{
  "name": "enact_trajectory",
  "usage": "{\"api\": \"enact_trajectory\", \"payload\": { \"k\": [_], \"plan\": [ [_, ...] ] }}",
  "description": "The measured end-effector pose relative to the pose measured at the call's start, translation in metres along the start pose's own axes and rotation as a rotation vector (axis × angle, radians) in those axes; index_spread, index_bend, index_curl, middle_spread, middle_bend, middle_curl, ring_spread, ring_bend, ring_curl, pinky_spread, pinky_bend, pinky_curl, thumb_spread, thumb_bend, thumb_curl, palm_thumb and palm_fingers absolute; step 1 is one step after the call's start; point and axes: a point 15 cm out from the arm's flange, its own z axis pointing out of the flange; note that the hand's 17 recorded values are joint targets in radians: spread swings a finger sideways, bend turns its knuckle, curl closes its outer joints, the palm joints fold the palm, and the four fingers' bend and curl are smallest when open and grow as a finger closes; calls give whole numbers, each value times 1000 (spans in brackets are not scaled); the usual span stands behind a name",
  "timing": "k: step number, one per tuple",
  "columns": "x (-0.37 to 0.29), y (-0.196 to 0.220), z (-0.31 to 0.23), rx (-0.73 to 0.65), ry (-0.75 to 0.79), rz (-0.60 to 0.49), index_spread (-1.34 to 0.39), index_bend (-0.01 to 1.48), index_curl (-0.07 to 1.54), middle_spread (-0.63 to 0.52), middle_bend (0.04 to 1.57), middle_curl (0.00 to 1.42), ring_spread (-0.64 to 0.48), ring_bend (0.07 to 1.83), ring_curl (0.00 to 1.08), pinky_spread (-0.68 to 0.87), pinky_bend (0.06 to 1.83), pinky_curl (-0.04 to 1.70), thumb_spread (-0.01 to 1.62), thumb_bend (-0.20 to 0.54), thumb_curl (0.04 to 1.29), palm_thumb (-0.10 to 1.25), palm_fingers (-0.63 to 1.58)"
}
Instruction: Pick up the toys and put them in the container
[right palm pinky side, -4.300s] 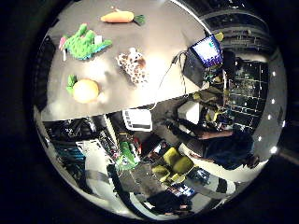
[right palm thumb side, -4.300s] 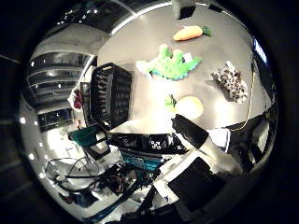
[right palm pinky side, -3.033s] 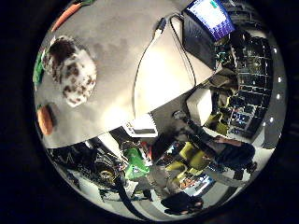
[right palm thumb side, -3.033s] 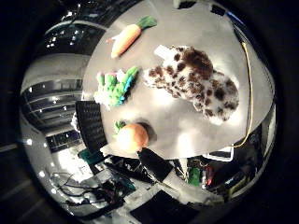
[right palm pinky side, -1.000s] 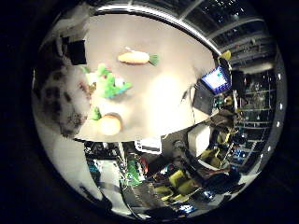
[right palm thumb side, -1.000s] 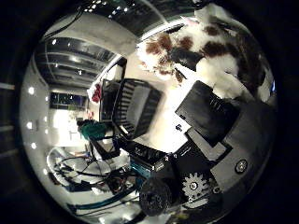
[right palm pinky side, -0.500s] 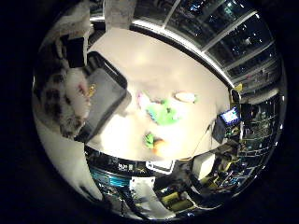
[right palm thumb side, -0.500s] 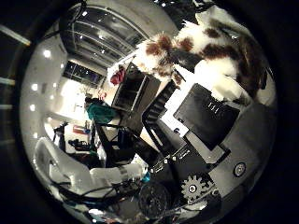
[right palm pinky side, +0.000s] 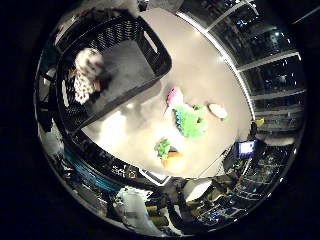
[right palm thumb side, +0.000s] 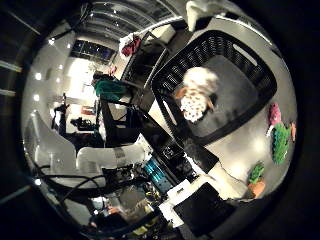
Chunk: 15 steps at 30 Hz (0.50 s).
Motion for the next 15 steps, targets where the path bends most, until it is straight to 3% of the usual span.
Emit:
{"api": "enact_trajectory", "payload": {
  "k": [10, 15],
  "plan": [
    [79, 49, -54, 11, 58, 120, -437, 173, 322, 26, 227, 300, 163, 338, 194, 444, 445, 332, 1022, -25, 399, 753, 113],
    [144, 118, -56, -53, 88, 218, -399, 158, 303, 18, 233, 315, 141, 316, 205, 412, 411, 315, 1022, -24, 391, 750, 137]
  ]
}}
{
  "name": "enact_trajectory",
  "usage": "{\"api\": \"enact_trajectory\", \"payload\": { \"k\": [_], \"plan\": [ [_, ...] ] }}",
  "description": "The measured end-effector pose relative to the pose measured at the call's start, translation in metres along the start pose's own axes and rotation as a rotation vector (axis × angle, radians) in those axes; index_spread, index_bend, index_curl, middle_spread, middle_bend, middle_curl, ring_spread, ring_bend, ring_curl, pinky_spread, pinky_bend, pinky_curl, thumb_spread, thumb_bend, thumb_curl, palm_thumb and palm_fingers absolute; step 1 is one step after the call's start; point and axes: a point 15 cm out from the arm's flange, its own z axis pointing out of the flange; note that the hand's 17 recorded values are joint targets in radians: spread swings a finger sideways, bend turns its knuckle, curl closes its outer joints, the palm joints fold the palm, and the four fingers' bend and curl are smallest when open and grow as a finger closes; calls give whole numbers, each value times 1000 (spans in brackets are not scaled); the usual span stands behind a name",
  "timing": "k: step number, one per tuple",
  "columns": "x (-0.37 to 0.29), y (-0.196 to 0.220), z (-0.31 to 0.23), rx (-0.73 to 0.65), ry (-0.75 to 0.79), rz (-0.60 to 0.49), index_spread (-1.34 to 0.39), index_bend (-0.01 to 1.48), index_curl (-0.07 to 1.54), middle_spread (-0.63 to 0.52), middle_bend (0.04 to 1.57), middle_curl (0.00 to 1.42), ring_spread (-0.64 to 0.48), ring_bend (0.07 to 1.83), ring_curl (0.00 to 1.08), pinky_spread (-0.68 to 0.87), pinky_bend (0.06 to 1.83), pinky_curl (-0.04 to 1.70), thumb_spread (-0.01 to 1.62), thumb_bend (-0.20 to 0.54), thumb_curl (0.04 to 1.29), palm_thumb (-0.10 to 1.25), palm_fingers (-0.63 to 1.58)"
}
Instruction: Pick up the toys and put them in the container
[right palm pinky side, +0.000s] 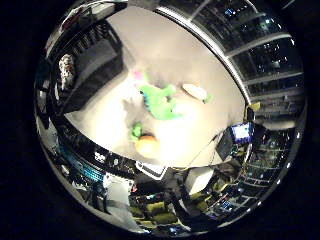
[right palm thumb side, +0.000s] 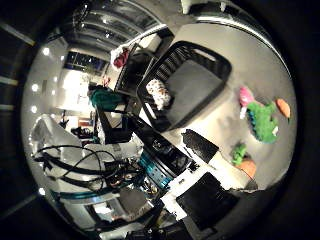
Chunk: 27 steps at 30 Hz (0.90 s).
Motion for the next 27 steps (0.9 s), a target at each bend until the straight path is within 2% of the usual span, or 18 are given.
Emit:
{"api": "enact_trajectory", "payload": {
  "k": [7, 15, 27],
  "plan": [
    [49, 83, 39, -90, 0, 84, -380, 156, 283, 13, 255, 327, 100, 311, 221, 371, 376, 302, 1025, -26, 382, 745, 164],
    [74, 147, 88, -146, -22, 139, -372, 156, 274, 12, 245, 326, 87, 300, 231, 360, 369, 299, 1030, -26, 372, 730, 166],
    [69, 175, 139, -163, -35, 152, -371, 157, 269, 12, 237, 329, 80, 287, 242, 353, 360, 298, 1029, -23, 363, 729, 171]
  ]
}}
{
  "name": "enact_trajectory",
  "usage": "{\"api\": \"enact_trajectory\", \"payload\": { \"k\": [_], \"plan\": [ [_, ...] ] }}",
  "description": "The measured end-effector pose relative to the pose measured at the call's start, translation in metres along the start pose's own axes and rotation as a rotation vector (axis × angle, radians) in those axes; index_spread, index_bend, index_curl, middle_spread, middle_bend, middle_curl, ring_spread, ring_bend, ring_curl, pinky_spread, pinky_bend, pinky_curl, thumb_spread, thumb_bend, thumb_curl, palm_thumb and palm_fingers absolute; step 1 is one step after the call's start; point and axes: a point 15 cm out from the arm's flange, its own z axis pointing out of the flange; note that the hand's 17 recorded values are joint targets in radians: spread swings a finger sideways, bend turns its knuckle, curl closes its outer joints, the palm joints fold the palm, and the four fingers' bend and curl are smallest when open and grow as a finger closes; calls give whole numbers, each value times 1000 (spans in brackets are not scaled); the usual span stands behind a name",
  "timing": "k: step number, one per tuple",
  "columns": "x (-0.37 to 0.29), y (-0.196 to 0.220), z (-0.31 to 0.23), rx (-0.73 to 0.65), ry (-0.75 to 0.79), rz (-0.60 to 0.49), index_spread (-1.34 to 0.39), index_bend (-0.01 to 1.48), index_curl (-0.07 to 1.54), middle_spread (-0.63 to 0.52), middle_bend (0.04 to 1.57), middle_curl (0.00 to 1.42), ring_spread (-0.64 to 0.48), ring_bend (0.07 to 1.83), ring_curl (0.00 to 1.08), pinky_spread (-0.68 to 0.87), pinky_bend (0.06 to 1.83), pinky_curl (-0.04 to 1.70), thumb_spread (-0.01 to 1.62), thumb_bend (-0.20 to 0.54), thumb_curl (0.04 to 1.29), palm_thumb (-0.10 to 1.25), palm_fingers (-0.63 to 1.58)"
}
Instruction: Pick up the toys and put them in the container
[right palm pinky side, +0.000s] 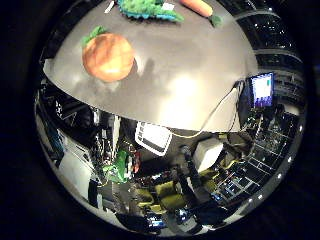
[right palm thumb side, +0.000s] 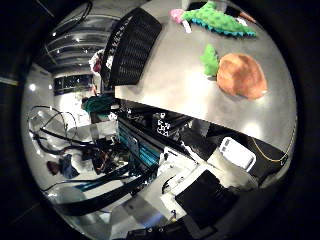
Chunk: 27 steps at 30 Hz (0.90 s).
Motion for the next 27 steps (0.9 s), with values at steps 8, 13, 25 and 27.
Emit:
{"api": "enact_trajectory", "payload": {
  "k": [8, 13, 25, 27],
  "plan": [
    [6, -15, 32, -14, 3, -18, -363, 155, 268, -1, 246, 331, 50, 296, 248, 336, 345, 294, 1027, -22, 362, 732, 210],
    [15, -27, 41, -5, 14, -17, -347, 152, 262, -31, 276, 339, 9, 349, 258, 321, 343, 289, 1021, -22, 364, 745, 289],
    [28, -42, 59, -58, -24, -8, -314, 157, 262, -96, 391, 368, -150, 599, 290, 71, 397, 270, 994, -23, 374, 789, 527],
    [30, -44, 58, -57, -23, -6, -322, 165, 262, -107, 416, 374, -172, 662, 298, 31, 407, 259, 993, -24, 374, 789, 616]
  ]
}}
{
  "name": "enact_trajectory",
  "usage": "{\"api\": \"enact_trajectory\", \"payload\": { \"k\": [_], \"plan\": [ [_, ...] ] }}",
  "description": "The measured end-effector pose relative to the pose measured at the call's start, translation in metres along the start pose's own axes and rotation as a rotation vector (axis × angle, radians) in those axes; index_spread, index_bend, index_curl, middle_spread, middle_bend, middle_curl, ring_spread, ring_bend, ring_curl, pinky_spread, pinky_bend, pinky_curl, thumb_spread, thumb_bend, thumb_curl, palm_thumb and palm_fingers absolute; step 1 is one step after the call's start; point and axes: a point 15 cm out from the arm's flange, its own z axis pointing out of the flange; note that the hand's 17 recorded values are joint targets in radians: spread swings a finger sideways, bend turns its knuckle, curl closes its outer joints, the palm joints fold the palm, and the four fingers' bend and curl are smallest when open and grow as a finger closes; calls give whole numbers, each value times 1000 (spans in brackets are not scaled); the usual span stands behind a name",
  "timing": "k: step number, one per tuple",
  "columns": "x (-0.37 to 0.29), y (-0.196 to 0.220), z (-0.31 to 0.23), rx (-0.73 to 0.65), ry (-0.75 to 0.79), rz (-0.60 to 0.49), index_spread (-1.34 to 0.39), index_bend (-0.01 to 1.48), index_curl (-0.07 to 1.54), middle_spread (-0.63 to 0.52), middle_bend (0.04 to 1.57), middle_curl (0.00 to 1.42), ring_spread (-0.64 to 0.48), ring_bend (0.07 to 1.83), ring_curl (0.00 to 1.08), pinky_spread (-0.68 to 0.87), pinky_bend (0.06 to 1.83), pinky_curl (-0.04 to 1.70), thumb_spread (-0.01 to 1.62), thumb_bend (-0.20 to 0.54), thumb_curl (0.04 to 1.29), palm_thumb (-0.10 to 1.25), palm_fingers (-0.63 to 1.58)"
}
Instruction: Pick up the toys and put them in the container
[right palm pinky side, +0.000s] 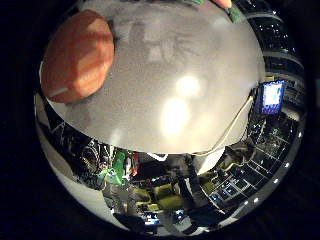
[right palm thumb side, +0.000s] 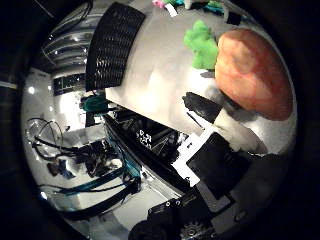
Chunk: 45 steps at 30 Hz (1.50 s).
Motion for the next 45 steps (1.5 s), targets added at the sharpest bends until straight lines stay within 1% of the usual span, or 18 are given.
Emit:
{"api": "enact_trajectory", "payload": {
  "k": [1, 3, 4, 5, 6, 7, 8, 9, 10, 12, 14, 20, 25, 28, 32, 38, 42, 45],
  "plan": [
    [1, -1, -1, 3, 2, 1, -341, 165, 258, -124, 448, 380, -205, 713, 298, -26, 455, 252, 993, -24, 374, 789, 748],
    [2, -2, -4, 9, 5, 2, -385, 185, 271, -164, 545, 420, -238, 822, 342, -177, 600, 285, 992, -24, 374, 789, 1090],
    [2, -3, -5, 12, 7, 3, -401, 198, 279, -174, 561, 427, -246, 832, 346, -246, 643, 287, 990, -20, 376, 797, 1126],
    [3, -3, -6, 17, 10, 3, -415, 251, 313, -181, 624, 456, -244, 873, 375, -325, 708, 316, 992, -21, 378, 799, 1268],
    [3, -4, -7, 19, 13, 2, -417, 299, 335, -182, 646, 466, -238, 885, 383, -347, 734, 329, 992, -22, 379, 799, 1351],
    [4, -5, -8, 21, 16, 1, -417, 410, 385, -185, 726, 497, -229, 950, 412, -393, 788, 355, 992, -23, 380, 800, 1410],
    [5, -6, -10, 25, 18, 0, -398, 532, 444, -171, 818, 530, -213, 1004, 437, -401, 854, 389, 991, -23, 381, 803, 1449],
    [6, -9, -13, 32, 23, -1, -375, 638, 495, -158, 892, 555, -205, 1045, 456, -397, 921, 420, 987, -21, 384, 813, 1443],
    [8, -11, -18, 42, 30, -2, -357, 705, 525, -149, 927, 569, -202, 1077, 468, -385, 958, 440, 986, -22, 384, 814, 1472],
    [9, -13, -27, 61, 44, -6, -328, 830, 574, -141, 994, 591, -195, 1133, 491, -358, 1030, 477, 983, -22, 389, 818, 1476],
    [10, -15, -35, 78, 57, -8, -296, 921, 613, -132, 1067, 612, -186, 1200, 515, -332, 1101, 519, 983, -20, 394, 828, 1407],
    [13, -18, -53, 120, 84, -4, -236, 1067, 667, -106, 1194, 641, -169, 1323, 560, -261, 1236, 623, 974, -17, 412, 862, 1300],
    [8, -11, -85, 160, 103, 6, -205, 1131, 675, -95, 1251, 641, -161, 1378, 576, -225, 1267, 695, 971, -19, 433, 889, 1249],
    [-15, -15, -113, 187, 114, -32, -191, 1160, 672, -91, 1277, 633, -158, 1399, 579, -201, 1266, 744, 970, -21, 445, 894, 1229],
    [-61, -38, -158, 236, 129, -95, -183, 1181, 663, -88, 1302, 623, -156, 1418, 578, -187, 1244, 808, 969, -22, 456, 893, 1216],
    [-146, -85, -238, 335, 145, -182, -178, 1194, 650, -86, 1316, 610, -153, 1429, 573, -186, 1204, 885, 969, -21, 466, 895, 1212],
    [-208, -114, -263, 365, 131, -254, -177, 1199, 644, -86, 1321, 603, -153, 1431, 570, -188, 1177, 926, 969, -22, 471, 895, 1212],
    [-254, -132, -262, 352, 113, -310, -177, 1200, 640, -86, 1322, 599, -153, 1431, 568, -188, 1164, 945, 969, -22, 473, 895, 1215]
  ]
}}
